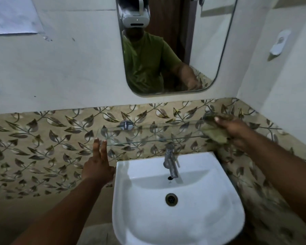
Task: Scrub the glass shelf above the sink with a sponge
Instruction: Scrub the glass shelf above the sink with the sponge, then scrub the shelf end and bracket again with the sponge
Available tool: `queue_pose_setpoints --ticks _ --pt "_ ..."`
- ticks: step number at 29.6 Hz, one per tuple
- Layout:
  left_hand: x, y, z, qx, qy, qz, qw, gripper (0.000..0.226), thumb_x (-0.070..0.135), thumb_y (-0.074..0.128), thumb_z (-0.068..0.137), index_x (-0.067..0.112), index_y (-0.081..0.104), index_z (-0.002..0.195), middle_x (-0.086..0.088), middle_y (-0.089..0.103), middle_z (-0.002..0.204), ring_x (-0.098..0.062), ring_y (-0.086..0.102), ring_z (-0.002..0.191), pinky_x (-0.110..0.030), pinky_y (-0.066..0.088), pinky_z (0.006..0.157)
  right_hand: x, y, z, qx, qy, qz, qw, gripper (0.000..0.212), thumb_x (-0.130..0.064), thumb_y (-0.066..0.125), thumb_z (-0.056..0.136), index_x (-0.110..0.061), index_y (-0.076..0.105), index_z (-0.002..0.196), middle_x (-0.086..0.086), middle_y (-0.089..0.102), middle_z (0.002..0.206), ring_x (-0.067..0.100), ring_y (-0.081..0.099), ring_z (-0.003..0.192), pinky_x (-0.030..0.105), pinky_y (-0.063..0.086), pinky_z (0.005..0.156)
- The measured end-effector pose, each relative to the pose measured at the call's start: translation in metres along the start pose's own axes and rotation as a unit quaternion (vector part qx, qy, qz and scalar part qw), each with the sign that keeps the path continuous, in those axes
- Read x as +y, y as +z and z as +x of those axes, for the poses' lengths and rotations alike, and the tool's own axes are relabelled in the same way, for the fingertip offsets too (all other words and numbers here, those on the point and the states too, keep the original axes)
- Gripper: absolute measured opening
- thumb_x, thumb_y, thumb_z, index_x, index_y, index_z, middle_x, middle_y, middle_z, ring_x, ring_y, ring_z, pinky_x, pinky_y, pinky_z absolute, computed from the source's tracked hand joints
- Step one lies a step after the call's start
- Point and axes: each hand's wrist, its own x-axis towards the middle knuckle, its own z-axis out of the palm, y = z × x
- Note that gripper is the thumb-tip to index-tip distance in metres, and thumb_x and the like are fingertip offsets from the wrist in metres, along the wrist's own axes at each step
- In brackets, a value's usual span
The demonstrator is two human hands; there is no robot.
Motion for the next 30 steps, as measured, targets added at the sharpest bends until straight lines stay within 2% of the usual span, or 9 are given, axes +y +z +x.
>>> queue_pose_setpoints --ticks 2,4,7,11,14,20,24,27,30 --pt "-0.003 0.003 0.000 0.007 -0.014 -0.012 1.000 0.120 0.041 0.074 0.073 0.024 -0.011 0.157 -0.001 -0.028 0.165 -0.040 0.065 0.106 -0.043 0.053 0.079 -0.010 -0.028 0.019 0.078 -0.029 -0.027 0.996 0.031 -0.028 0.075 0.093 -0.013 0.072 0.120 0.011 0.075 0.120 0.027 0.073 0.100 0.038 0.055 0.096" --pt "0.000 0.007 0.003 0.015 -0.014 -0.020 1.000 0.120 0.040 0.075 0.073 0.025 -0.009 0.157 -0.001 -0.026 0.166 -0.042 0.066 0.104 -0.044 0.053 0.077 -0.016 -0.033 0.029 0.142 -0.065 -0.154 0.976 0.034 -0.030 0.071 0.096 -0.013 0.072 0.125 0.012 0.072 0.125 0.031 0.068 0.110 0.030 0.046 0.095" --pt "0.005 0.011 0.002 0.011 -0.017 -0.025 0.999 0.117 0.039 0.074 0.074 0.024 -0.007 0.157 0.000 -0.023 0.166 -0.042 0.066 0.103 -0.044 0.051 0.076 -0.002 -0.006 0.037 0.128 -0.061 -0.293 0.945 0.028 -0.024 0.062 0.100 -0.012 0.072 0.123 0.019 0.071 0.123 0.036 0.066 0.111 0.031 0.045 0.089" --pt "0.007 0.009 0.004 0.006 -0.007 -0.015 1.000 0.118 0.040 0.074 0.075 0.022 -0.007 0.158 0.000 -0.028 0.165 -0.040 0.066 0.106 -0.043 0.052 0.076 0.022 0.056 0.033 0.129 -0.017 -0.432 0.893 0.034 -0.028 0.053 0.098 -0.010 0.070 0.122 0.021 0.066 0.129 0.040 0.060 0.120 0.046 0.049 0.104" --pt "0.006 0.005 0.007 0.001 -0.012 -0.006 1.000 0.117 0.045 0.071 0.078 0.023 -0.013 0.157 -0.001 -0.032 0.164 -0.039 0.064 0.111 -0.043 0.053 0.079 0.016 0.110 0.022 0.151 -0.046 -0.461 0.873 0.035 -0.034 0.054 0.097 -0.015 0.070 0.120 0.017 0.064 0.132 0.038 0.056 0.126 0.047 0.046 0.108" --pt "0.005 0.008 0.004 0.000 -0.012 -0.003 1.000 0.114 0.050 0.065 0.079 0.024 -0.014 0.156 -0.002 -0.032 0.164 -0.040 0.063 0.111 -0.045 0.051 0.079 0.006 0.216 -0.017 0.048 -0.090 -0.475 0.874 0.031 -0.031 0.052 0.099 -0.024 0.068 0.125 0.011 0.063 0.133 0.032 0.054 0.127 0.045 0.048 0.104" --pt "0.002 0.006 0.003 0.000 -0.001 -0.007 1.000 0.115 0.048 0.068 0.078 0.026 -0.014 0.156 -0.002 -0.030 0.165 -0.039 0.064 0.107 -0.045 0.052 0.079 0.001 0.264 -0.041 -0.024 -0.238 -0.485 0.841 0.032 -0.031 0.050 0.097 -0.027 0.068 0.124 0.006 0.066 0.131 0.029 0.053 0.126 0.041 0.042 0.108" --pt "-0.002 0.005 0.002 -0.001 0.001 -0.005 1.000 0.115 0.046 0.069 0.077 0.027 -0.013 0.155 0.000 -0.029 0.164 -0.039 0.064 0.108 -0.045 0.053 0.082 0.002 0.283 -0.062 -0.117 -0.292 -0.409 0.857 0.029 -0.034 0.051 0.100 -0.020 0.070 0.117 0.011 0.070 0.121 0.034 0.062 0.111 0.040 0.051 0.089" --pt "-0.003 0.005 0.002 0.002 0.006 -0.010 1.000 0.116 0.044 0.071 0.075 0.027 -0.010 0.155 -0.001 -0.022 0.166 -0.040 0.065 0.109 -0.046 0.054 0.084 0.001 0.276 -0.074 -0.204 -0.268 -0.289 0.896 0.030 -0.037 0.055 0.103 -0.015 0.072 0.112 0.011 0.074 0.106 0.032 0.066 0.098 0.040 0.054 0.082"
